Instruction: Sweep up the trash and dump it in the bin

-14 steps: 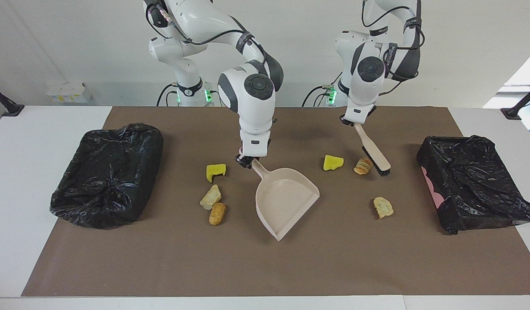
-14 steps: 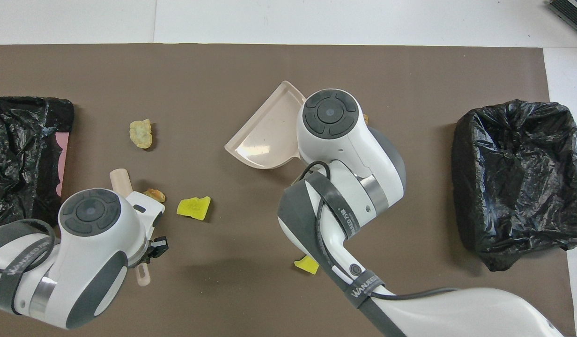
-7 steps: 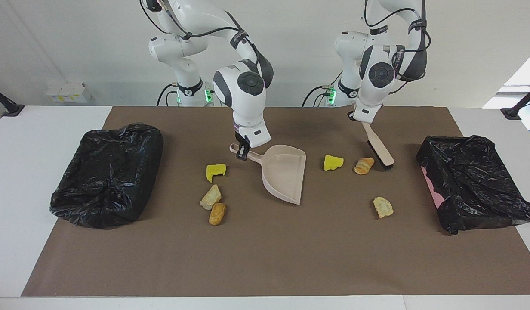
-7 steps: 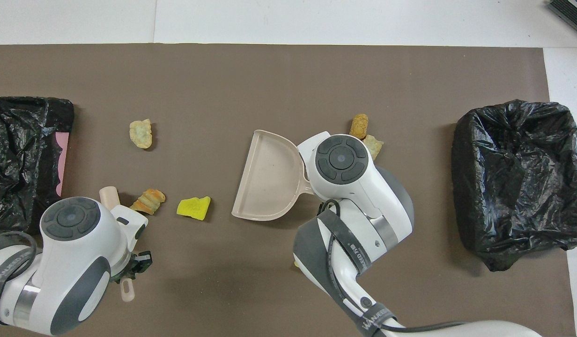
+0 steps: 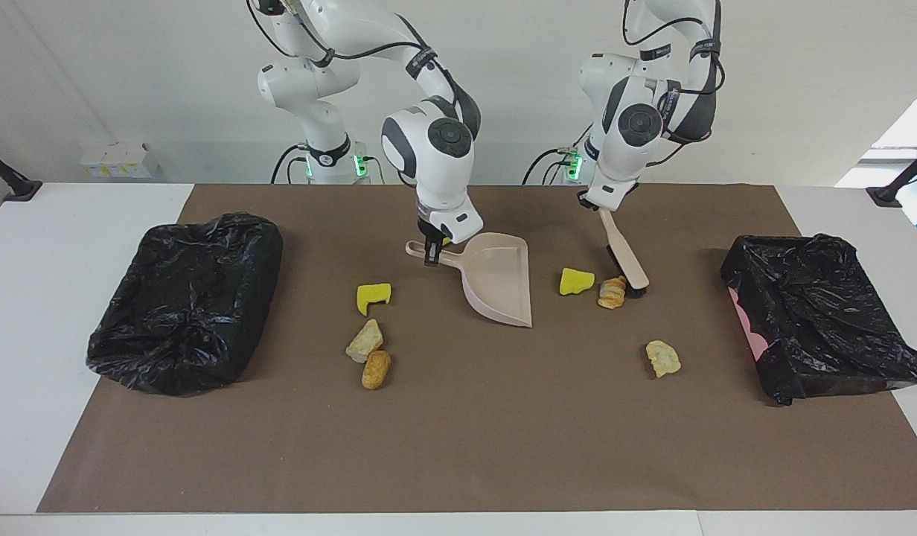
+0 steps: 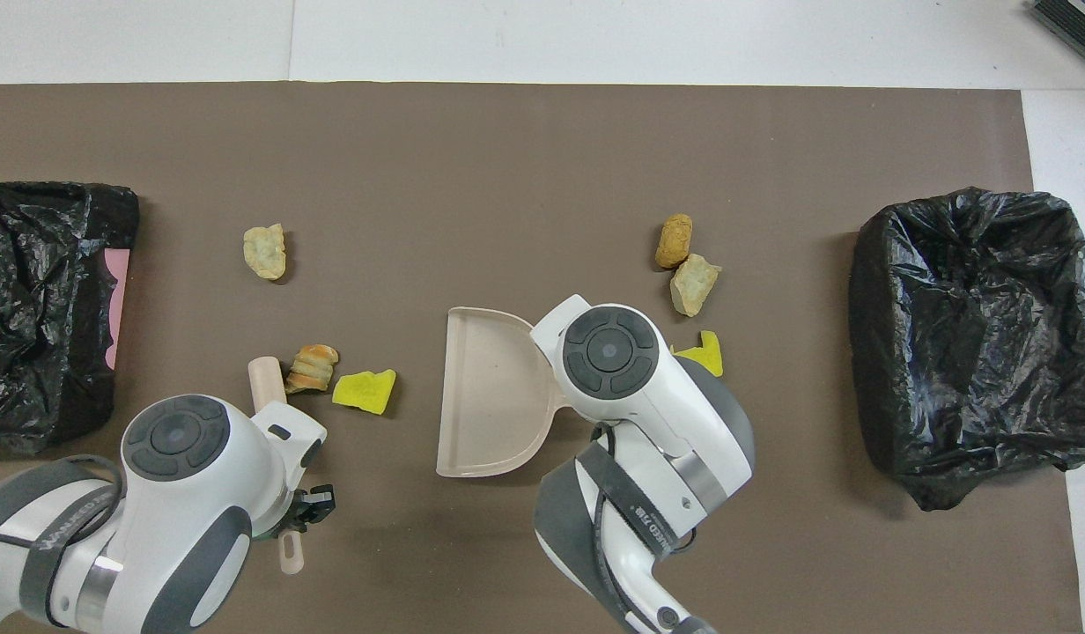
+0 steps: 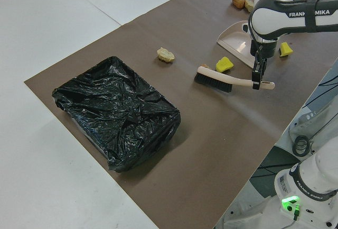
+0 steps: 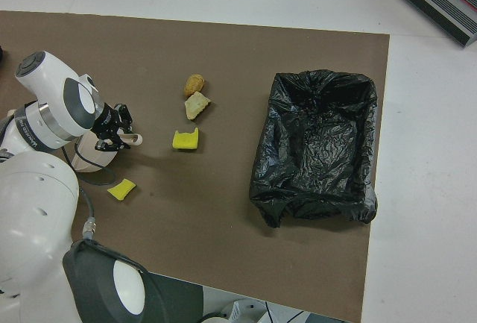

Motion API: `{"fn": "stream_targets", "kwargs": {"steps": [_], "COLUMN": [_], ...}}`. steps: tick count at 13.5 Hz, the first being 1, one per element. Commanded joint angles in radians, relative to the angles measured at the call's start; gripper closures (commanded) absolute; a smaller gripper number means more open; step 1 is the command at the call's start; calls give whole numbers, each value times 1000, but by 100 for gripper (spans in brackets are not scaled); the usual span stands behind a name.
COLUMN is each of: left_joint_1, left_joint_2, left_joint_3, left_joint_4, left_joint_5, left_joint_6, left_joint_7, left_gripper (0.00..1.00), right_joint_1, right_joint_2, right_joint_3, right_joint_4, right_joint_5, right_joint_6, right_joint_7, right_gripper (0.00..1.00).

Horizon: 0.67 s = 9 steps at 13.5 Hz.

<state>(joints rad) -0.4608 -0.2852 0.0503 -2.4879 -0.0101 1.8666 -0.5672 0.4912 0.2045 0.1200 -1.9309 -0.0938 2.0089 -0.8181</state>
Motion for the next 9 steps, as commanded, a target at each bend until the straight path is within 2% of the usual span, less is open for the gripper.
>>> {"fn": "stream_targets", "kwargs": {"steps": [1, 3, 5, 9], "left_joint_1": [-50, -111, -140, -196], "left_joint_2": [21, 44, 57, 80], "left_joint_3": [11, 11, 10, 8], "left_joint_4": [-11, -11, 0, 46], "left_joint_5": [-47, -51, -118, -223], "left_joint_6": [81, 135, 163, 158], "left_joint_7": [82, 143, 188, 233], "left_gripper": [100, 100, 100, 100], "right_joint_1": [3, 15, 23, 23], "right_joint_2": [7, 24, 44, 53], "right_joint_3": [4, 4, 4, 4], "right_joint_4": [-8, -8, -2, 0], "right_joint_5": [5, 5, 5, 6], "right_joint_6": [37, 71, 99, 119], "right_joint_7": [-6, 32, 62, 83], "right_gripper": [100, 100, 100, 100]}}
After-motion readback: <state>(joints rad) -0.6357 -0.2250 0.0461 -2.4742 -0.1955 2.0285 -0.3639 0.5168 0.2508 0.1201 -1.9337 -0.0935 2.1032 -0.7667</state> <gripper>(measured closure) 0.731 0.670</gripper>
